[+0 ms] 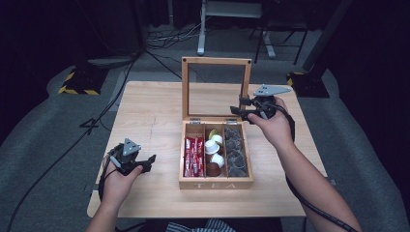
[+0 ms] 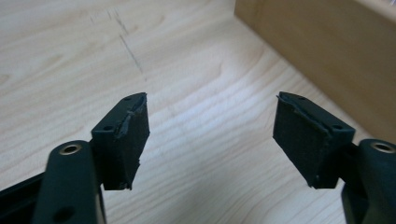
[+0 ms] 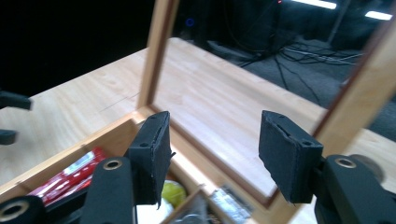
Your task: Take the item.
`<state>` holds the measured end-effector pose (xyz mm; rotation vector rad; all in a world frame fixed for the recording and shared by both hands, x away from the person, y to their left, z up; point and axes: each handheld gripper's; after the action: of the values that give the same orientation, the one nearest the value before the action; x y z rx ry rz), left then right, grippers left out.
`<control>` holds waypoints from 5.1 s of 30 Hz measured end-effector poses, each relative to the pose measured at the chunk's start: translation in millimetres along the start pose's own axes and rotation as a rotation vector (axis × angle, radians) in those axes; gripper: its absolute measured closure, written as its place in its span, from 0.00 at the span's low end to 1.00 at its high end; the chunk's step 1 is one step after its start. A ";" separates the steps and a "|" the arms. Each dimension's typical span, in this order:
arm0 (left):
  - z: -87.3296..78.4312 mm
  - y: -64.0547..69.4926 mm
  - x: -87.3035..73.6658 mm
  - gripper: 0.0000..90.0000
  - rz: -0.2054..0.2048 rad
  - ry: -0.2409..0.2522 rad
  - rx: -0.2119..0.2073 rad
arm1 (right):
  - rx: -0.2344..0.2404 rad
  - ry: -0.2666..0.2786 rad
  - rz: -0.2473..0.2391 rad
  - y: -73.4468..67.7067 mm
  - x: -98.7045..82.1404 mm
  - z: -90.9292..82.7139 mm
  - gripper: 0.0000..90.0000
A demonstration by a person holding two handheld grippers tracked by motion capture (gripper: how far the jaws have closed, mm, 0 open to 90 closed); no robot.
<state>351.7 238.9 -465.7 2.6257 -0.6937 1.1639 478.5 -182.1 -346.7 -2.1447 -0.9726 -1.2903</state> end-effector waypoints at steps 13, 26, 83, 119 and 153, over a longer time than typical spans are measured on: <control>17.6 -9.2 -16.1 0.26 -0.010 -0.093 -0.004 | 0.152 -0.168 0.015 -66.9 -14.8 33.9 0.47; 27.1 -14.6 -25.9 0.23 -0.036 -0.066 -0.009 | 0.217 -0.276 -0.019 -104.1 -29.5 63.0 0.54; 29.6 -14.5 -25.3 0.21 -0.033 -0.057 -0.021 | 0.135 -0.547 0.082 -138.4 -43.0 102.9 0.98; 30.1 -14.4 -24.7 0.21 -0.028 -0.060 -0.026 | 0.201 -0.326 0.028 -131.8 -13.9 53.0 1.00; 34.0 -13.7 -21.5 0.18 -0.029 -0.063 -0.031 | 0.050 -0.126 0.080 -46.4 -36.7 -74.4 1.00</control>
<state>367.9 246.3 -504.3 2.6479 -0.6770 1.0585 389.4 -215.1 -344.1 -2.2251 -0.9474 -1.0929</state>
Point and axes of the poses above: each handheld gripper's, and its own axes: z roughly forward along the jaws, x roughly out of its top, y roughly to its right
